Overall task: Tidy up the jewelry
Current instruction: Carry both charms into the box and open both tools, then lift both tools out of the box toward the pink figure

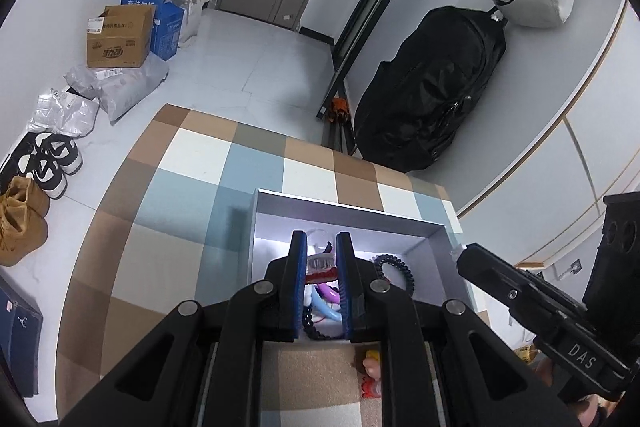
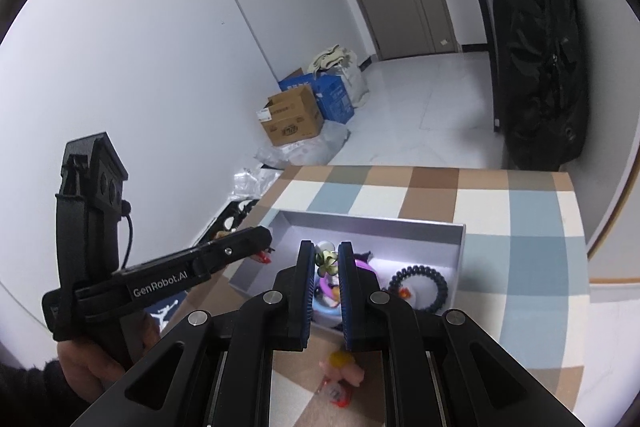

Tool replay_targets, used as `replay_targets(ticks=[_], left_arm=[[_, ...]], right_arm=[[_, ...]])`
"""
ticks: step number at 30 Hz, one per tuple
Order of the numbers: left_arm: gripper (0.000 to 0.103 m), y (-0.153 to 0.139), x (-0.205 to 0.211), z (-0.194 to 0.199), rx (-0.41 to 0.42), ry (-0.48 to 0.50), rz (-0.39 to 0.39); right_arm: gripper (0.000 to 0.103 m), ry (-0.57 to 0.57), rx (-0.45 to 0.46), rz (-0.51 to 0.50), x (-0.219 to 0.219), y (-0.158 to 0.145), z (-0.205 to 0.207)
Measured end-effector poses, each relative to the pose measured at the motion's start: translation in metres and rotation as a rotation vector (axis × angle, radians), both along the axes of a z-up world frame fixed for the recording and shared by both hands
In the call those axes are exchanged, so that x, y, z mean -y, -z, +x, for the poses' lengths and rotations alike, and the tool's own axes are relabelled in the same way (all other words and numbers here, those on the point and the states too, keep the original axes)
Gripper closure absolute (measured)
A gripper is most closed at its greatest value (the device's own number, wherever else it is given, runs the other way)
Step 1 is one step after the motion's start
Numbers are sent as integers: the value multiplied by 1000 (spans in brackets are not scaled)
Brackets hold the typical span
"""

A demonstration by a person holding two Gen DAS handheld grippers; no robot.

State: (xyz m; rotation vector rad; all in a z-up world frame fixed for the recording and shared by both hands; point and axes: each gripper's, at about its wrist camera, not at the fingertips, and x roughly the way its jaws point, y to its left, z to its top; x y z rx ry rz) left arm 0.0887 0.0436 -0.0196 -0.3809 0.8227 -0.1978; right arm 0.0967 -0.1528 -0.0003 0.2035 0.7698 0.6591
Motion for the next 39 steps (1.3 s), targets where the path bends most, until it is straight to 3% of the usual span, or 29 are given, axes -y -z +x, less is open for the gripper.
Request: replay_targets(ticks=[4,20,23,25,26,28,34,36,39], left_arm=[[93,4,4,9,-7,6,22],[93,8,14,28,-38,58,-68],[82,8,12,31,-45,76,-150],[57,8,9,31,-43,69,-192],[52,8,7,31,-39,58,-212],[40,9,4,30,-39,54,-252],[40,9,9,30,-54,55,-232],[40,9,13,30,-60,61,-208],[39,7,16,29,-61,57,-179]], right_arm=[[92,-9,-12,3,-2,3,10],[89,-10,-51,21,4,13,33],[89,-1,-52,37,7,12,34],[89,2,-52,51,10,11,34],[88,7,-50,54,12,10,34],[81,21,-45,60,16,9,33],[54,41,-44,67,22,7,32],[30,42,-40,58,23,8,33],[26,62,-38,44,27,9,33]])
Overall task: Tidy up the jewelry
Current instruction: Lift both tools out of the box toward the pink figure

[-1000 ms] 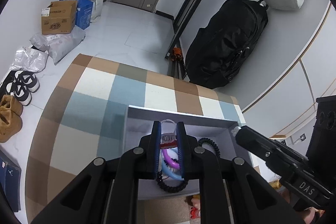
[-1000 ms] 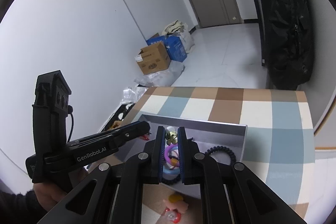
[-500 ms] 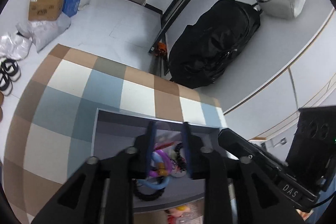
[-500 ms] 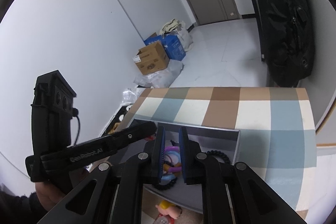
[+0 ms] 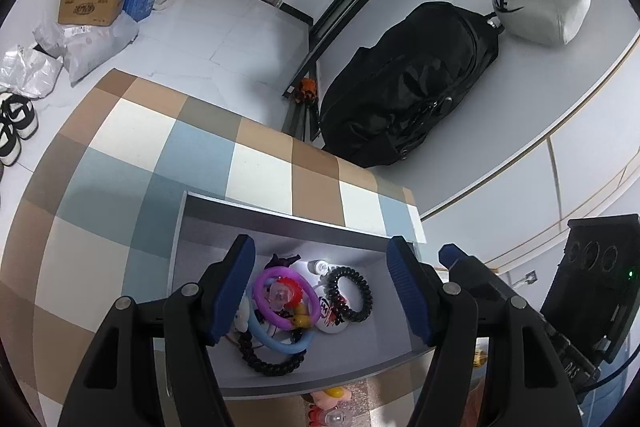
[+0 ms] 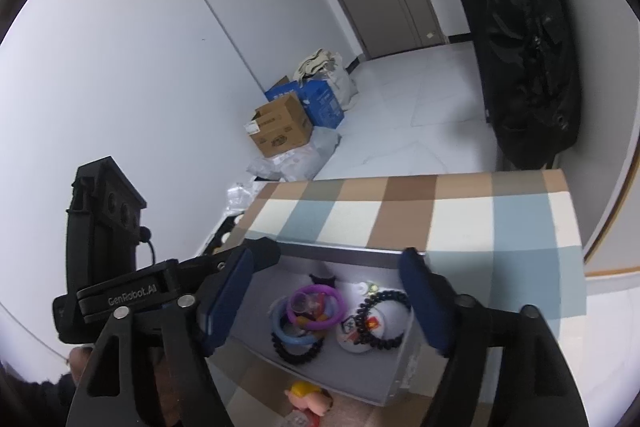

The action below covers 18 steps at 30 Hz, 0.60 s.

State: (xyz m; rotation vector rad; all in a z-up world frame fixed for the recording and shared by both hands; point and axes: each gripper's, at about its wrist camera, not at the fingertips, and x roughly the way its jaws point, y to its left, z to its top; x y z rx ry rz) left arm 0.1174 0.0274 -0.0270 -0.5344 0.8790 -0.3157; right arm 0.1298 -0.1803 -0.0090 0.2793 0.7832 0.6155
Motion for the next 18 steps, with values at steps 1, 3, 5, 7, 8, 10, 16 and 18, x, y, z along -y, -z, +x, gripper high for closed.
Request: replay_targets(ticks=[1,3,5,7,8,10,16,18], left_arm=[[39,-1,0,-2,8,0,13],[39,-3,1,-4,25,-7,48],[36,-4,1,-7,42,-12,60],[31,-4,-1,-11,54,-19,52],[30,-5,-1,-14,63,-24,59],[29,-7,1,-20,83,-26,78],[20,-19,8,-41,153,-30,144],[20,-18,8,-47,146,-30,154]], right_arm=[[26,8,-9,7,3,1,1],[21,25,-23,20,8,3,3],[18,42,-30,24,13,5,2],[17,54,-28,24,17,5,-1],[16,55,-26,28,19,4,-3],[11,58,-18,26,22,3,-8],[4,82,-32,35,27,7,-24],[2,90,-34,27,28,9,-29]])
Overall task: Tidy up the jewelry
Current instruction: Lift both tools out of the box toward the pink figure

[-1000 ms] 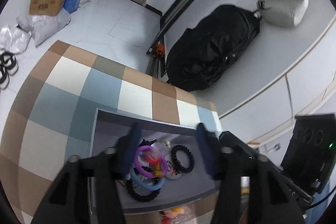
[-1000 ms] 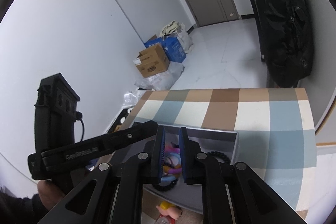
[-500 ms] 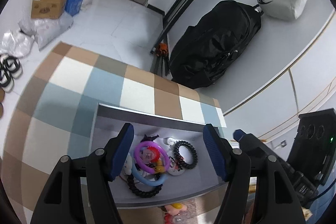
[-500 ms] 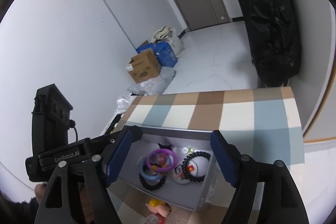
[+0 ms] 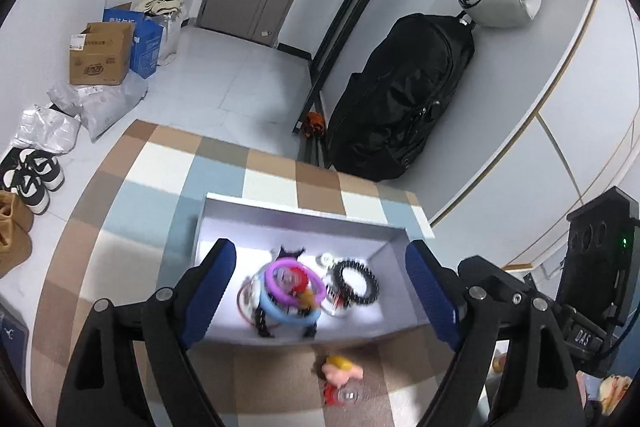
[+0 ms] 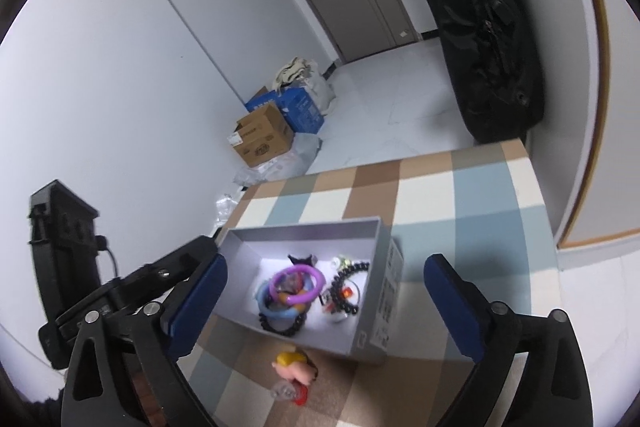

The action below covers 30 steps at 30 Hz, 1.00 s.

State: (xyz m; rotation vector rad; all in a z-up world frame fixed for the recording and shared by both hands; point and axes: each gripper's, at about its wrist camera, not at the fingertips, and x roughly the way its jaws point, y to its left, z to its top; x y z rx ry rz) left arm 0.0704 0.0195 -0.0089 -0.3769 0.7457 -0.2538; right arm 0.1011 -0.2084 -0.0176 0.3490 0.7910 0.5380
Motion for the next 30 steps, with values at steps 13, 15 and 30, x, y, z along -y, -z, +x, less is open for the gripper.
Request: replay_targets(ticks=[13,15,30], left_arm=[[12,9,11,-33,-39,45,30],[12,14,16,-36,-52,55,56],[12,53,47,-41,-163,113,282]], right_arm=[[0,27,16,-34,10,2,-27],[0,32,19,-42,12,2,-30],[0,73,-19,-41,33,6,-38]])
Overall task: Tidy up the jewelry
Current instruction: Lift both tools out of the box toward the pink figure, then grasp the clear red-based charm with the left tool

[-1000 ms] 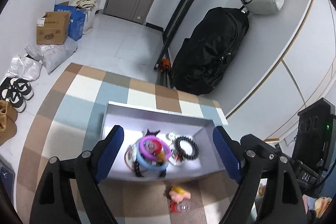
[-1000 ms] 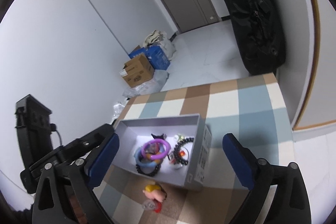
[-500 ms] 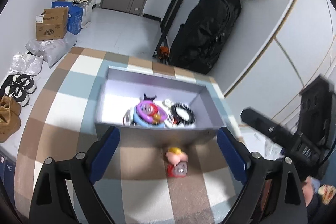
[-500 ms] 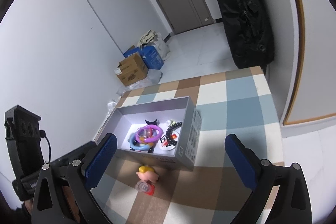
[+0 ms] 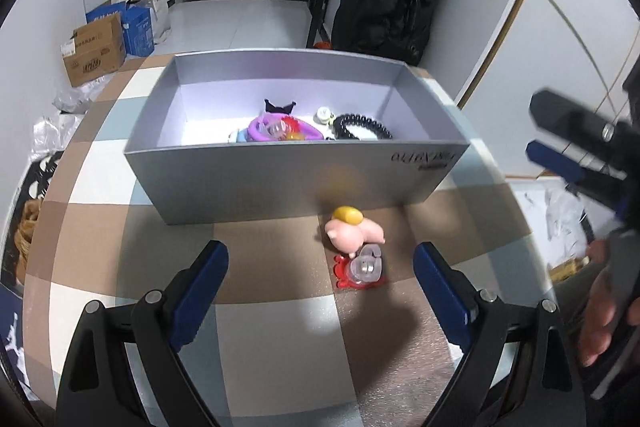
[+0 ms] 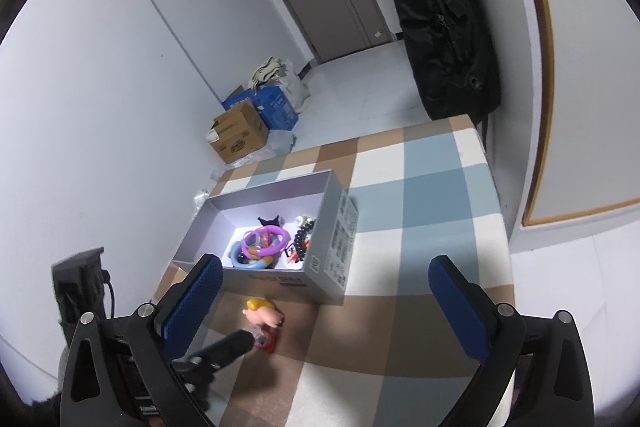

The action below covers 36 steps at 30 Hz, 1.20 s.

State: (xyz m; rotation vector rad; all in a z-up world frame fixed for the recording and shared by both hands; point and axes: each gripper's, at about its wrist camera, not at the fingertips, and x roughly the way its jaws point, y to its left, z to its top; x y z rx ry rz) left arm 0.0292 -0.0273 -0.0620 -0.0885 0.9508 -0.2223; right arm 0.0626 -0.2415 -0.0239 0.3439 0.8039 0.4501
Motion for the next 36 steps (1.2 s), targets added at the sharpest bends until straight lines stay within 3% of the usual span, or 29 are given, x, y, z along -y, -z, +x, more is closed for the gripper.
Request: replay_targets(ticks=[6,8,10,12,16,20,24,30,36], left_arm=[[12,4,5,-4,-3,23,41],[17,2,6,-4,4,28,48],[39,3,8,-3,-5,44,46],[47,4,11,-2,-9,52,61],[83,3,14,-4,-20,100,21],[85,2,18,-7,-21,130,22],[90,-1,14,-6,-38,141,-34],[90,-9,13,-7,-36,157,-57],[90,-19,-5,-9,-19,112,-98]], right_arm=[[0,-2,-12,16,0,1,2],[0,-8,-17,12,-1,2,2],[0,-12,-21,8,-2,3,2],[0,-12,-21,4,-2,3,2],[0,-7,-11,6,-1,2,0],[0,-7,-24,4,-1,3,0],[0,-7,-33,-10,-3,5,0],[0,-21,-67,-31,-8,10,-1],[0,-36,-98,-55,-14,18,-9]])
